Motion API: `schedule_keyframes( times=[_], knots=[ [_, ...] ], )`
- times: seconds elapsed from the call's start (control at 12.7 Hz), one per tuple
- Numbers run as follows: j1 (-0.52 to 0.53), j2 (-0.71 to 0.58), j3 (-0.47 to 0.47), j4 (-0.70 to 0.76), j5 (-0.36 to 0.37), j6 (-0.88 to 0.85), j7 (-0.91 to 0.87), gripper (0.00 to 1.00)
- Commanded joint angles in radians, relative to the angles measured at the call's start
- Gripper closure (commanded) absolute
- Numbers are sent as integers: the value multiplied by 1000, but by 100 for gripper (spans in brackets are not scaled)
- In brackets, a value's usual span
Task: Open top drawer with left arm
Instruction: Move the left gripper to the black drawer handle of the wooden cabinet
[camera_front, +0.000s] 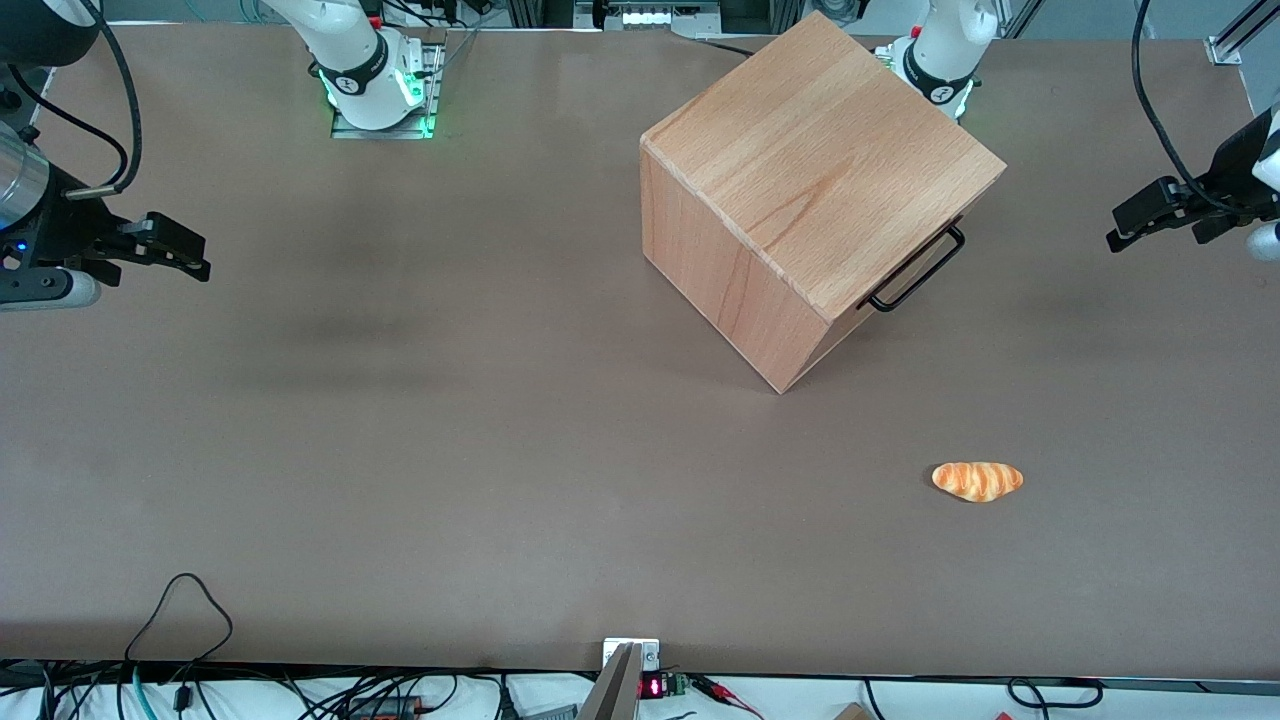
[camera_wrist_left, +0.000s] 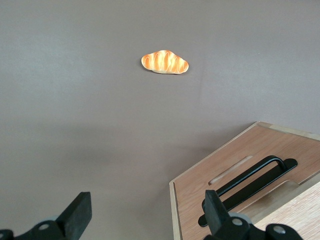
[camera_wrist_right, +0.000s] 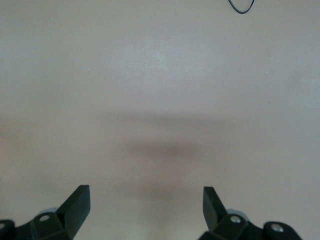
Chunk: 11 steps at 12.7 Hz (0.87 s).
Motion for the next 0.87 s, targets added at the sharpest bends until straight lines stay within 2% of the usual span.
schedule_keyframes(
  times=[0.0, 0.47, 0.55, 0.79],
  knots=[
    [-7, -33, 5, -27, 18, 1, 18, 0],
    [-7, -7, -1, -69, 9, 33, 25, 0],
    [-7, -5, -3, -92, 6, 59, 50, 0],
    [-7, 32, -3, -150, -67, 104, 228, 0]
  ],
)
